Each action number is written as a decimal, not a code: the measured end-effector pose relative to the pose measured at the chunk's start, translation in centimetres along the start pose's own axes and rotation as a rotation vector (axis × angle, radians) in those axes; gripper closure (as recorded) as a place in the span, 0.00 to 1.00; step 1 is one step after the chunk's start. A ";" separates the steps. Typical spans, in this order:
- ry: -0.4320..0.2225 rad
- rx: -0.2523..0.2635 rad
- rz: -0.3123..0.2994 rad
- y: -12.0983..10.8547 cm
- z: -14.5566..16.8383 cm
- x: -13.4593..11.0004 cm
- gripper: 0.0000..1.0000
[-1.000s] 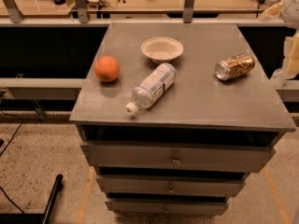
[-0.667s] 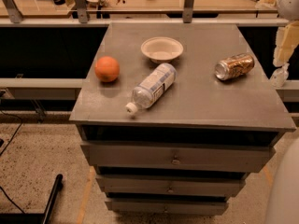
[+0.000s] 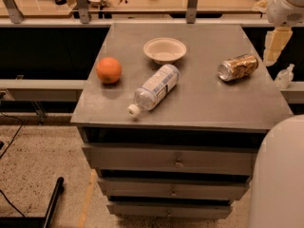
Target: Place orange can into paper bowl
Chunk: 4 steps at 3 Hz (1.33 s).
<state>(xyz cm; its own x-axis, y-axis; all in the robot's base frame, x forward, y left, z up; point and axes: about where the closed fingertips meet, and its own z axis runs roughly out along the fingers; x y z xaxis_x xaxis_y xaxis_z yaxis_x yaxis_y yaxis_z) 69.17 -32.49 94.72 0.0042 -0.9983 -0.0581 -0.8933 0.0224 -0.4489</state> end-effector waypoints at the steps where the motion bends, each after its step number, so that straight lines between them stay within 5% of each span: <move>1: 0.001 -0.005 0.001 0.0 0.5 0.0 0.00; 4: -0.044 -0.164 -0.055 3.5 7.1 0.2 0.00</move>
Offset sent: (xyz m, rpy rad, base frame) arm 0.0026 -0.0022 -0.0083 -0.0127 0.0416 -0.0207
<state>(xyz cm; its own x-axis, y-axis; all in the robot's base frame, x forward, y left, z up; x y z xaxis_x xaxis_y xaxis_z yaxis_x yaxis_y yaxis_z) 69.22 -32.26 86.81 0.0712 -0.9944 -0.0780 -0.9526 -0.0446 -0.3008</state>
